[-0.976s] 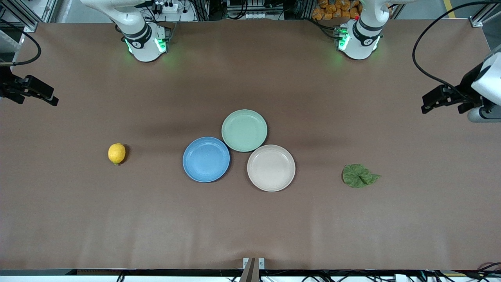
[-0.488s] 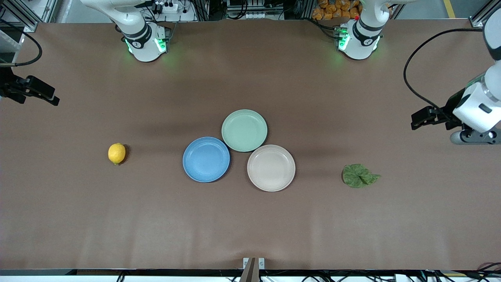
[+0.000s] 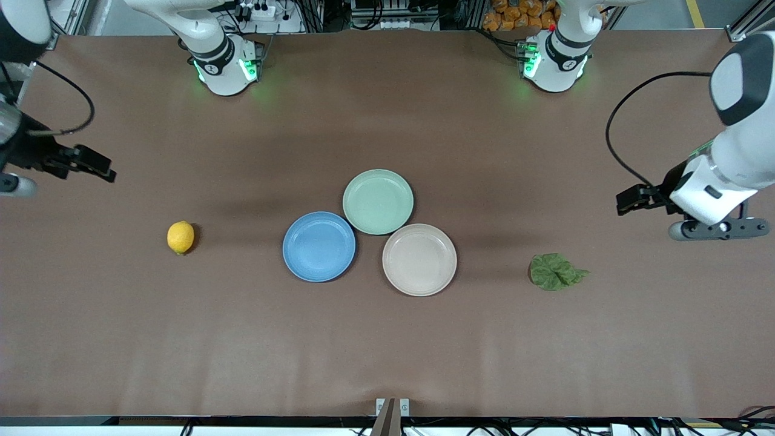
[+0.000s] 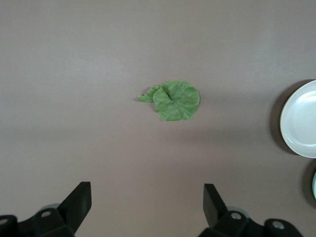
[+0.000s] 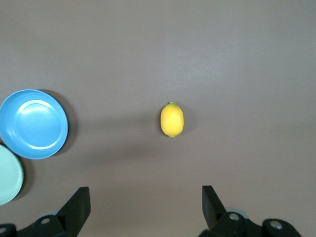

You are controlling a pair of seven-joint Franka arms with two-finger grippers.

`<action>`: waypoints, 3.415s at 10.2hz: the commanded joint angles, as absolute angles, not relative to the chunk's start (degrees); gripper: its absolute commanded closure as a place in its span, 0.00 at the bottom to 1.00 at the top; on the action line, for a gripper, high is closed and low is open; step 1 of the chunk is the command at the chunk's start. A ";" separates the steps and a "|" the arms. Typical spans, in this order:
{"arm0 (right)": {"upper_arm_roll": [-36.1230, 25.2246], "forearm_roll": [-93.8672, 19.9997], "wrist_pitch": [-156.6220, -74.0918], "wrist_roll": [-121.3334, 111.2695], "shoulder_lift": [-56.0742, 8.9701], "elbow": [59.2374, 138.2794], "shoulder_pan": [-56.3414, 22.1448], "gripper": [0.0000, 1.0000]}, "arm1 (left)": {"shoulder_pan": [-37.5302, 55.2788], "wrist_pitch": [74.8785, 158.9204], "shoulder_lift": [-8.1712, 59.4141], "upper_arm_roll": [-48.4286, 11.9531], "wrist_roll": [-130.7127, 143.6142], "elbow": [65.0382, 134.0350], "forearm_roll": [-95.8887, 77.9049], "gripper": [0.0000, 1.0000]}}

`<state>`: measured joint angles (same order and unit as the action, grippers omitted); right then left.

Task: Place lemon and lettuce in plates
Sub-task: 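Reach the right gripper to the lemon while the left gripper reaches the lettuce, then close the right gripper on the lemon while the left gripper grasps lettuce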

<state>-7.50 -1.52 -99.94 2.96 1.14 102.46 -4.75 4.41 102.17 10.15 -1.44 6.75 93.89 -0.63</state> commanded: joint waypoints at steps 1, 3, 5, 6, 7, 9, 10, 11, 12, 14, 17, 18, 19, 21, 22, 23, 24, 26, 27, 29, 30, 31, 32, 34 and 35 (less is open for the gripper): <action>-6.59 -1.85 -105.19 3.43 2.46 110.01 -3.69 0.00 | 4.48 105.46 11.85 -1.41 8.43 96.59 -2.11 0.00; -6.59 -1.85 -109.83 3.52 0.97 114.32 -3.78 0.00 | 4.48 107.22 15.19 -1.41 10.80 96.59 -2.02 0.00; -6.59 -1.85 -115.73 3.52 -1.39 118.46 -3.78 0.00 | 5.36 110.29 18.09 -1.41 16.15 96.50 -1.50 0.00; -6.59 -1.85 -117.58 3.43 -3.06 119.17 -3.78 0.00 | 5.45 112.22 19.41 -1.41 16.69 96.50 -1.49 0.00; -6.59 -1.76 -119.16 3.17 -5.08 119.18 -3.69 0.00 | 5.54 114.24 20.99 -1.41 18.70 96.50 -1.41 0.00; -6.59 -1.76 -122.07 2.72 -8.51 119.27 -3.69 0.00 | 5.71 117.14 23.63 -1.41 20.83 96.33 -1.41 0.00; -6.59 -1.76 -123.82 2.64 -10.00 119.35 -3.60 0.00 | 5.71 119.07 25.12 -1.41 20.92 96.33 -1.41 0.00; -6.59 -1.76 -125.66 2.64 -11.50 119.96 -3.60 0.00 | 5.80 121.18 26.79 -1.41 21.44 96.33 -1.41 0.00; -6.59 -1.76 -128.38 2.72 -13.08 120.75 -3.08 0.00 | 5.97 122.59 28.37 -1.32 22.49 96.33 -1.32 0.00; -6.59 -1.85 -134.44 2.72 -15.63 122.68 -2.46 0.00 | 6.76 124.35 31.10 -1.32 23.99 96.15 -1.14 0.00; -6.50 -2.64 -139.29 3.69 -19.68 123.49 -1.94 0.00 | 7.82 127.96 34.97 -1.32 26.36 95.98 -0.88 0.00; -6.59 -2.72 -140.35 4.13 -20.73 123.49 -1.85 0.00 | 7.82 128.40 35.76 -1.32 26.37 95.98 -0.88 0.00; -6.59 -2.72 -141.32 4.65 -21.61 123.49 -1.85 0.00 | 7.82 128.58 36.73 -1.32 26.37 96.06 -0.88 0.00; -6.59 -2.81 -143.07 5.18 -23.11 123.49 -1.85 0.00 | 7.82 130.33 38.22 -1.23 26.37 96.06 -0.70 0.00; -6.50 -2.81 -144.65 5.36 -24.25 123.49 -1.85 0.00 | 7.82 130.52 38.67 -1.23 26.37 95.98 0.60 0.00; -6.50 -2.81 -145.19 5.36 -24.87 123.57 -1.85 0.00 | 7.74 130.87 39.28 -1.23 26.37 95.89 1.14 0.00; -6.50 -3.33 -145.54 5.45 -25.31 123.49 -1.85 0.00 | 7.73 132.17 40.07 -1.23 26.37 95.89 1.23 0.00; -6.50 -3.78 -145.90 5.54 -25.75 123.49 -1.93 0.39 | 7.65 133.06 40.87 -1.23 26.37 95.89 1.23 0.00; -6.50 -4.65 -145.29 6.49 -25.66 123.31 -2.02 0.64 | 7.56 133.07 40.96 -1.23 26.37 95.89 1.23 0.00; -6.50 -4.66 -144.76 7.99 -25.40 122.61 -2.37 0.92 | 7.56 134.11 41.66 -1.23 26.19 95.98 1.23 0.00; -6.50 -4.75 -144.15 7.91 -24.70 122.17 -2.46 0.95 | 7.73 135.51 41.83 -1.14 26.19 96.06 1.23 0.00; -6.50 -4.75 -141.70 7.91 -23.39 121.47 -2.63 0.95 | 7.56 135.61 42.01 -1.23 26.28 96.06 1.23 0.37; -6.42 -4.75 -137.50 9.30 -22.16 119.99 -3.16 0.95 | 7.56 135.62 42.10 -1.23 26.37 96.06 1.23 0.69; -5.19 -4.75 -132.30 13.68 -21.27 117.00 -4.83 0.95 | 7.47 135.62 42.19 -1.23 26.37 96.06 1.23 1.00; -4.58 -4.75 -131.84 17.02 -21.27 115.94 -5.97 0.95 | 7.47 135.62 42.19 -1.14 26.37 96.06 1.23 1.00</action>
<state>-5.40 -4.18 -133.50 12.73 -22.23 117.02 -4.41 7.59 135.07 41.31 -1.53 25.05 96.04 -0.32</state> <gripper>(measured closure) 0.357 0.546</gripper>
